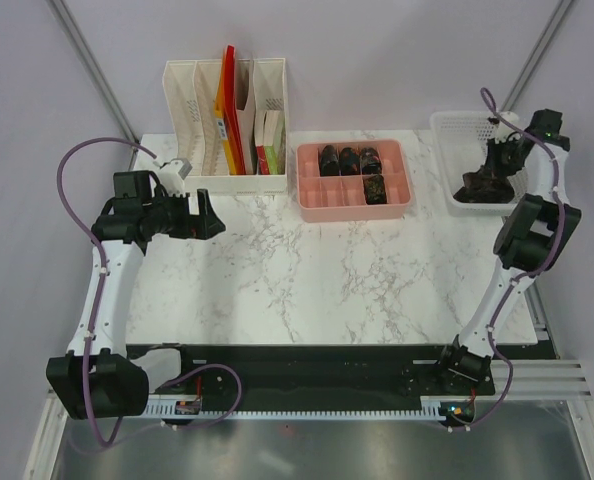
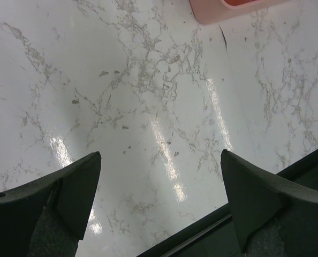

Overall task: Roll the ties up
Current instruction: Pick up the tie from the bin, then place the tie at the center of the board.

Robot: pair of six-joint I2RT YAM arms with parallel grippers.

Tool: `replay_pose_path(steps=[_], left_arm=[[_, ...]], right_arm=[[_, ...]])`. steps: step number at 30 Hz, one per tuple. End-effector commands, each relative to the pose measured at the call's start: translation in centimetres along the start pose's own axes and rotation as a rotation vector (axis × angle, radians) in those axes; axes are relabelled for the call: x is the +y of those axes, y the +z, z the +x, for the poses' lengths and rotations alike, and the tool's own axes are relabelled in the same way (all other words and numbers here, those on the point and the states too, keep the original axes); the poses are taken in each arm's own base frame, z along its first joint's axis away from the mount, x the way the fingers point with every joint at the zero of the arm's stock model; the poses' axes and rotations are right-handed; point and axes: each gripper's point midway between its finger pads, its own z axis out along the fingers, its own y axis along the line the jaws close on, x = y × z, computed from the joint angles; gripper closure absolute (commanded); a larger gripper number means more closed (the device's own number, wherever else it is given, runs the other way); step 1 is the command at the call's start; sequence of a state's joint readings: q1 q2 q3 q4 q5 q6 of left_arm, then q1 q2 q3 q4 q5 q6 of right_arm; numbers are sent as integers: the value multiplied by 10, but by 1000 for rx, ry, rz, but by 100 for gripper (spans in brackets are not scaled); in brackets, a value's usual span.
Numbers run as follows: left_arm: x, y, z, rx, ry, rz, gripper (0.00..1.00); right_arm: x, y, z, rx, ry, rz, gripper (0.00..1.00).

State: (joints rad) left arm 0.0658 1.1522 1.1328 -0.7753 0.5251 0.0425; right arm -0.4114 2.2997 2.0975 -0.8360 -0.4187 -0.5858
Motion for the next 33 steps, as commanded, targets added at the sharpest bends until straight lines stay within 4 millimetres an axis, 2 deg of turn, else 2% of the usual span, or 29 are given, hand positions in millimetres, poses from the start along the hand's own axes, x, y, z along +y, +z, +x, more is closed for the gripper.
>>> replay_pose_path(steps=[1,8,9,11,12,14,15,17,18,21,24,26,27,29,30,32,33], left_arm=[[-6,-9,-21,-66,35,9,0],[-8,-10,-26,-82,49,16,0],[-8,-11,-28,-87,52,16,0],[-10,-13,-30,-95,58,19,0],[-11,-14,-31,-98,60,22,1],[-13,-17,-34,-111,70,25,0],[-15,-18,-34,-113,71,31,0],[-17,-20,-36,-124,80,35,0],[-19,-22,-37,-129,84,41,0],[-22,-23,-38,-138,91,53,0],[-25,-24,-39,-139,96,73,0],[-28,-26,-40,-148,111,81,0],[-29,-27,-41,-156,122,86,0],[-30,-27,-39,-158,129,88,1],[-29,-28,-38,-157,135,84,0],[-28,-28,-35,-156,142,78,0],[-26,-27,-34,-155,151,72,0]], right_arm=[[4,-132,-108,-371,0,36,100],[21,-223,-144,-580,66,3,100],[27,-243,-152,-622,60,1,100],[40,-266,-160,-671,81,-42,100],[50,-286,-166,-705,66,-41,100],[69,-305,-170,-736,77,-89,100],[84,-324,-173,-762,60,-101,100],[103,-342,-173,-784,73,-153,100],[117,-361,-174,-812,50,-150,100],[149,-399,-179,-884,41,-194,100],[180,-412,-170,-905,50,-284,100],[195,-403,-159,-881,62,-327,100],[203,-388,-143,-844,87,-348,100],[220,-368,-126,-799,93,-388,100],[222,-349,-107,-745,100,-354,100],[230,-334,-93,-696,79,-343,100],[227,-325,-83,-667,86,-306,100]])
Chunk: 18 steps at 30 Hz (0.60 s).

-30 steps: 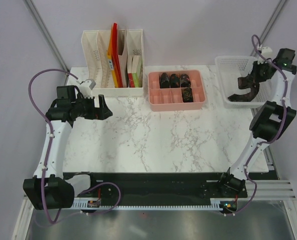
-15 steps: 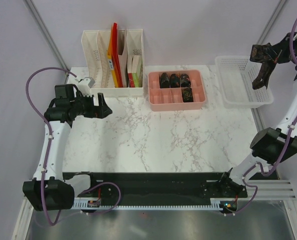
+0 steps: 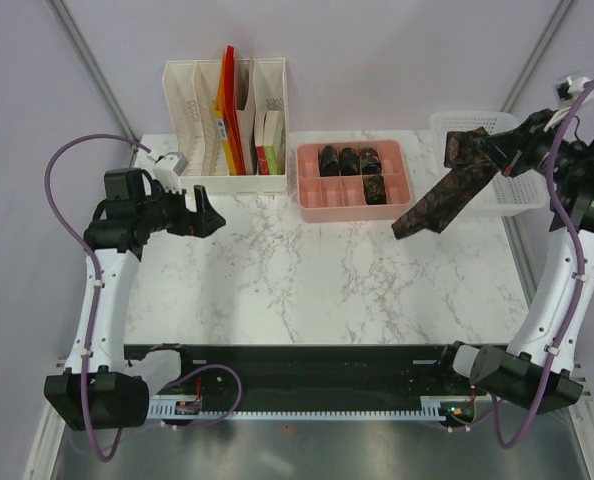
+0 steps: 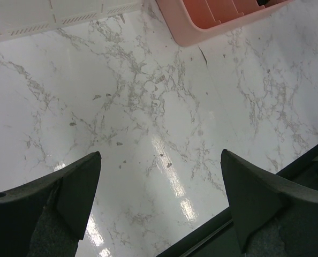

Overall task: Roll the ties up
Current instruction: Place the tie at the center of the board.

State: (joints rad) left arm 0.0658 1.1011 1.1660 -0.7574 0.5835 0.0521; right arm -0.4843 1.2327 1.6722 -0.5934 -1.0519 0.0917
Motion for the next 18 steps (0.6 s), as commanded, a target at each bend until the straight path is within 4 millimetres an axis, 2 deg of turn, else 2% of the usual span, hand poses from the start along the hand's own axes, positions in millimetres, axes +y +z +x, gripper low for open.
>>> replay_pose_path(steps=[1,4,5,8,9,10,11,12,13,14,15,16,18], left_arm=[[-6,-8,-11,-60,90,18,0],[-5,-8,-7,-58,98,10,0],[-5,-8,-7,-56,95,12,0],[-5,-5,-6,-54,89,20,0],[-5,-5,-4,-53,87,23,1],[-5,-4,-4,-53,84,26,1],[-6,-4,-5,-58,82,32,0],[-7,-3,-4,-57,79,37,1],[-7,-3,-5,-62,80,35,0],[-7,-3,-4,-60,78,40,0],[-7,-2,-5,-64,84,40,1],[-6,-3,-6,-67,91,35,1],[-8,-3,-3,-61,112,48,0]], right_arm=[[-19,5,57,131,7,56,100],[-18,5,84,202,11,98,100],[-3,11,108,247,40,60,100],[30,33,163,305,93,21,100],[40,39,173,307,105,10,100],[70,51,187,328,95,-60,100],[73,63,198,316,137,-17,100],[85,71,206,323,149,-25,92],[123,80,217,352,146,-117,74],[134,92,223,356,152,-117,26],[148,96,227,374,138,-144,10],[166,98,231,392,111,-187,2],[163,106,228,415,30,-194,2]])
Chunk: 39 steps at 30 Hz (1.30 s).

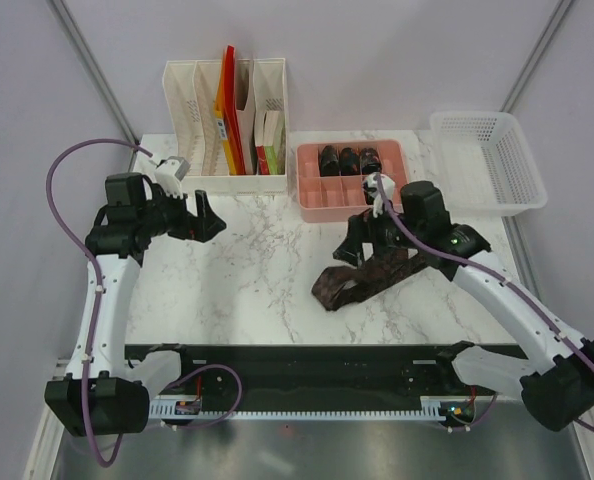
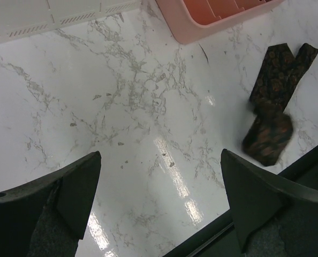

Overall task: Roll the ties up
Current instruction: Place the tie at the center of the board, then flatten out the tie at the center of the board.

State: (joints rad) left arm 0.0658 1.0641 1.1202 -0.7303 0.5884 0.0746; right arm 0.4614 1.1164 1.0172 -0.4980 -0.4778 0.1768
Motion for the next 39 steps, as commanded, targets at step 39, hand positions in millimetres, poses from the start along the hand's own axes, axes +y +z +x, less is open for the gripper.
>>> replay_pose_path(steps=[39], left_arm=[[-194,134,94,230,829,635,24]], right_arm=[[-268,-60,129,309,270,414,36]])
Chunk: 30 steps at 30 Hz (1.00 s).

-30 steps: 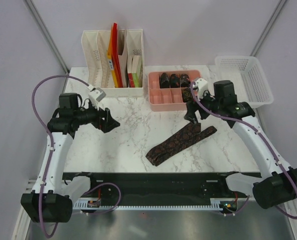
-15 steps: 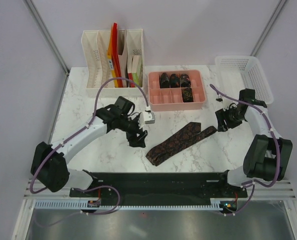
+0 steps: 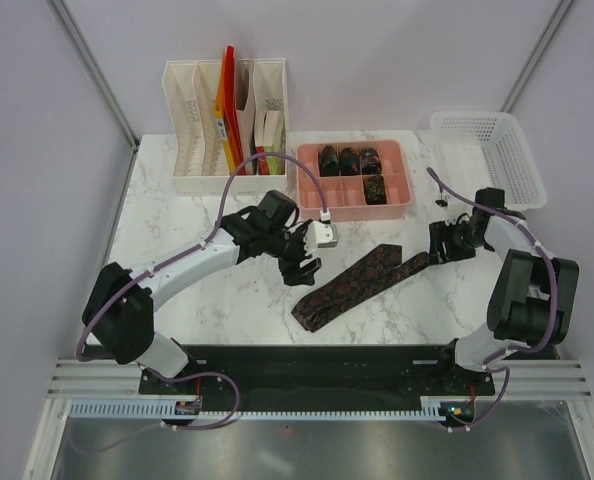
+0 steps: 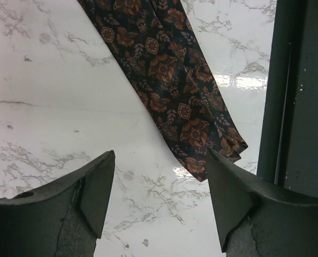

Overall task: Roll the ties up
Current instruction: Flatten out the tie at the center of the board.

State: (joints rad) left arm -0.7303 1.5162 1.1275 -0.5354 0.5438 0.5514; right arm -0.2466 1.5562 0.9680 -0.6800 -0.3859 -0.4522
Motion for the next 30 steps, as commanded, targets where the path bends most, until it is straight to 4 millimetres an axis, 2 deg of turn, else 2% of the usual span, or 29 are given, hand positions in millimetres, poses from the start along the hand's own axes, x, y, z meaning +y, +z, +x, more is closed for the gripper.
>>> replay_pose_path(steps=[1,6,10,13,17,23,30], left_arm=[[11,-13,-28,-69,35,-65,24],[6,-22,-26,-77,27,-82,23],[2,-24,-17,-61,28,-91,23],[-1,-26,-13,-52,27,-92,23],[-3,-27,-13,-55,23,-84,23],[-3,-27,-17,-64,18,-80,23],[-3,-29,-14,-55,23,-90,22]], right_arm=[[-1,7,-17,-71,102,-70,36],[-5,15,-19,-72,168,-110,36],[7,8,-21,-96,187,-216,35],[19,-6,-19,-92,161,-293,24],[11,-15,-19,-104,163,-275,18],[-5,7,-18,-95,244,-226,24],[-6,19,-21,-103,294,-255,32]])
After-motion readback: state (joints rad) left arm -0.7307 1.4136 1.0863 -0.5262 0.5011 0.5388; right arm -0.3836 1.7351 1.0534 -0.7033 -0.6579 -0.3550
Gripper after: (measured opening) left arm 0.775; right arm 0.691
